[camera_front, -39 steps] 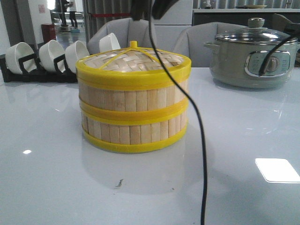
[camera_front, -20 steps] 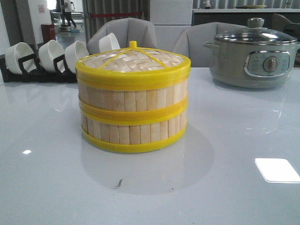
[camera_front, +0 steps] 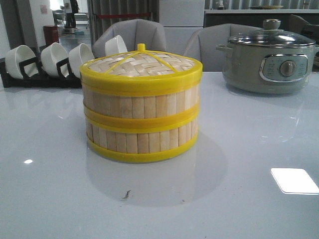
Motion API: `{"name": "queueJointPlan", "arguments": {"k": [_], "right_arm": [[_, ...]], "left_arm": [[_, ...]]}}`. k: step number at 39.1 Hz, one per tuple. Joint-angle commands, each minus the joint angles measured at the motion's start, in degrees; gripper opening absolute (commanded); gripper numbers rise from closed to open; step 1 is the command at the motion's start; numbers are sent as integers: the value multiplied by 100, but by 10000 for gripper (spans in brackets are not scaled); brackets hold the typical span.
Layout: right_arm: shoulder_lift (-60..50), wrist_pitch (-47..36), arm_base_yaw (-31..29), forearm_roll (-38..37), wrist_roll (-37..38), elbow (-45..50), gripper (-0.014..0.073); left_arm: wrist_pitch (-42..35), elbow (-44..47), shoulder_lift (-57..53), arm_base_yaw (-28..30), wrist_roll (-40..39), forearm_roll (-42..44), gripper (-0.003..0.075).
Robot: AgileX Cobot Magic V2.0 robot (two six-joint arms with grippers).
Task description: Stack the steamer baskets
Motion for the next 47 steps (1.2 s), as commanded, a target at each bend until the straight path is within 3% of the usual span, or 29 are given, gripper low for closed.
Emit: {"name": "queueJointPlan", "arguments": {"k": [1, 8, 18, 47], "right_arm": [[-462, -849, -30, -4, -44, 350, 194], [-1246, -1150, -30, -4, -44, 1198, 175], [-1692, -1116, -30, -4, -44, 1270, 14], [-1692, -1109, -30, -4, -44, 1270, 27]], "left_arm": [[-479, -174, -19, 8, -33, -42, 88], [-479, -174, -19, 8, -33, -42, 88], [-479, -174, -19, 8, -33, -42, 88], [-479, -174, -19, 8, -33, -42, 88]]}}
